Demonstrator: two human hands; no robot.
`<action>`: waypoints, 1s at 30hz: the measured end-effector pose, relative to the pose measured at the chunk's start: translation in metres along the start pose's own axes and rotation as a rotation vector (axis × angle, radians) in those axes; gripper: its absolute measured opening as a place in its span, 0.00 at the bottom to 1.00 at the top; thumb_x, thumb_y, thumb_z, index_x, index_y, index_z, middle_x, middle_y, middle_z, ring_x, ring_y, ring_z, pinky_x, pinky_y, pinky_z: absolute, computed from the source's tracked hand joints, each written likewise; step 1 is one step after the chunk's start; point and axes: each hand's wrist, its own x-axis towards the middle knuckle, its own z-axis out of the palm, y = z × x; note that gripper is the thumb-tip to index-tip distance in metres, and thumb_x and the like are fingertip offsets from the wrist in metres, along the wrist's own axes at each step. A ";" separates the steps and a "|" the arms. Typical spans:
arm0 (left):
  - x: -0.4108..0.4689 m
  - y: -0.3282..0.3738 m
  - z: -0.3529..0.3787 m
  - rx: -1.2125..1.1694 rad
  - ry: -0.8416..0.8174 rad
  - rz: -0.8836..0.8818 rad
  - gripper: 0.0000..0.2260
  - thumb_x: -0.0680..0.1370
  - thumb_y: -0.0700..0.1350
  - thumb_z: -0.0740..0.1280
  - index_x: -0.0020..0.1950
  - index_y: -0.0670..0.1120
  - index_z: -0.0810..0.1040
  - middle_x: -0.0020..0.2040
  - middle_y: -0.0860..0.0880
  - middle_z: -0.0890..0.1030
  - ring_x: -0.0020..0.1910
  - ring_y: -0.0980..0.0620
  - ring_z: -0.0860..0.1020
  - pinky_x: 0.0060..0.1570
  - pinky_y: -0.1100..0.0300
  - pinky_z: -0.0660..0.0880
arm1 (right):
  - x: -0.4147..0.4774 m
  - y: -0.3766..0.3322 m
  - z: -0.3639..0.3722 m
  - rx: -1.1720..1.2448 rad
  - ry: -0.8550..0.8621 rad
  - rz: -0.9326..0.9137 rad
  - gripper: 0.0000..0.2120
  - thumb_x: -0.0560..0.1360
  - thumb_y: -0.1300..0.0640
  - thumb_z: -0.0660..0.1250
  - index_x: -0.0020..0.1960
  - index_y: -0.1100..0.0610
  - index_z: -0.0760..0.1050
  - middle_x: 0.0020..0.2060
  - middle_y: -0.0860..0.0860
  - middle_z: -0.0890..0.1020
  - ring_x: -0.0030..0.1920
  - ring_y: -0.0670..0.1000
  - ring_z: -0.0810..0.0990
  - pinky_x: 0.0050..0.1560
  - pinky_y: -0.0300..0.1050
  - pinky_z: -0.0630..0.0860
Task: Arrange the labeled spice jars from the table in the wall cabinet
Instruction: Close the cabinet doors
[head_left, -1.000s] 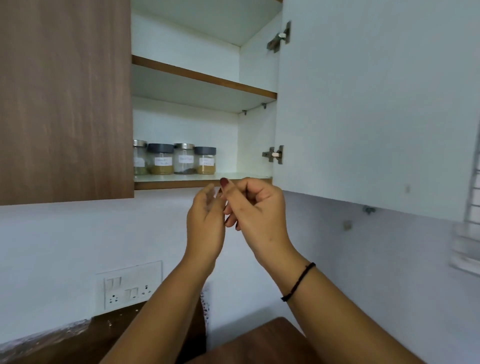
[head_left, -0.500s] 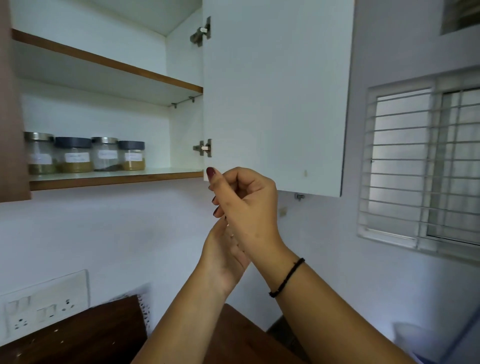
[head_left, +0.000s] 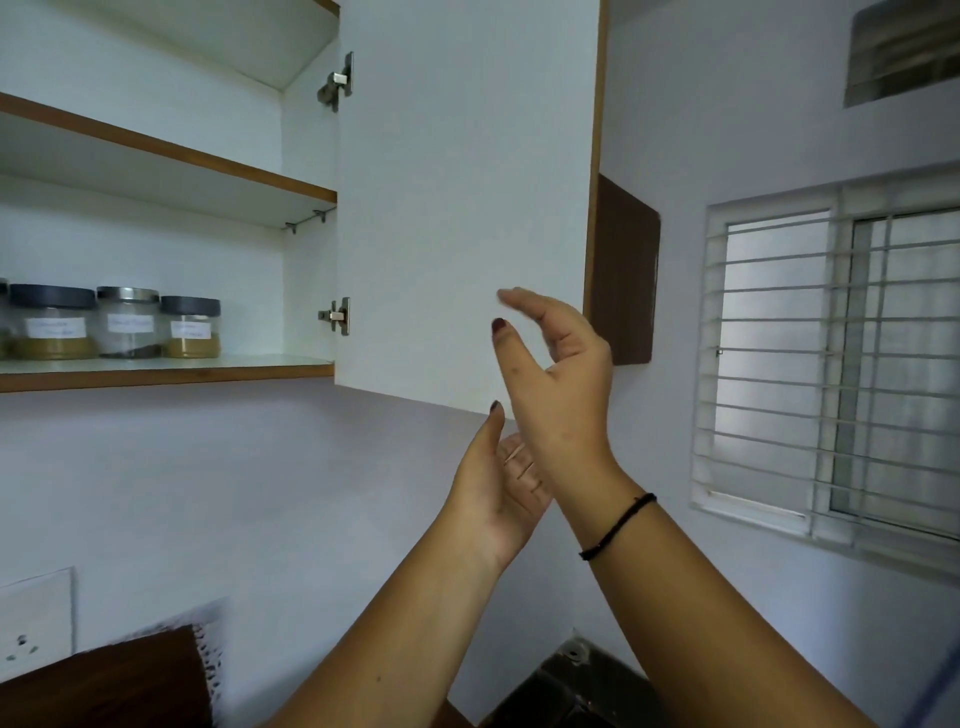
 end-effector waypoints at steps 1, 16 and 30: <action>0.005 -0.003 0.004 -0.023 0.009 0.006 0.20 0.84 0.53 0.61 0.70 0.42 0.73 0.59 0.43 0.84 0.53 0.46 0.85 0.55 0.51 0.80 | 0.004 0.002 -0.006 0.008 0.003 0.001 0.15 0.76 0.63 0.69 0.61 0.52 0.80 0.60 0.45 0.81 0.64 0.40 0.76 0.68 0.38 0.71; 0.036 -0.014 0.014 -0.136 0.195 0.188 0.14 0.83 0.42 0.63 0.65 0.37 0.76 0.58 0.38 0.83 0.58 0.43 0.82 0.63 0.47 0.77 | 0.040 0.058 -0.031 -0.079 0.006 0.064 0.34 0.77 0.58 0.68 0.78 0.49 0.58 0.77 0.45 0.61 0.78 0.48 0.57 0.74 0.56 0.66; -0.035 0.044 -0.023 -0.006 0.189 0.187 0.16 0.80 0.41 0.69 0.66 0.38 0.77 0.62 0.36 0.80 0.51 0.44 0.85 0.46 0.52 0.83 | 0.004 0.019 0.043 0.150 -0.261 0.026 0.27 0.82 0.56 0.62 0.78 0.50 0.57 0.72 0.45 0.70 0.71 0.44 0.70 0.70 0.44 0.70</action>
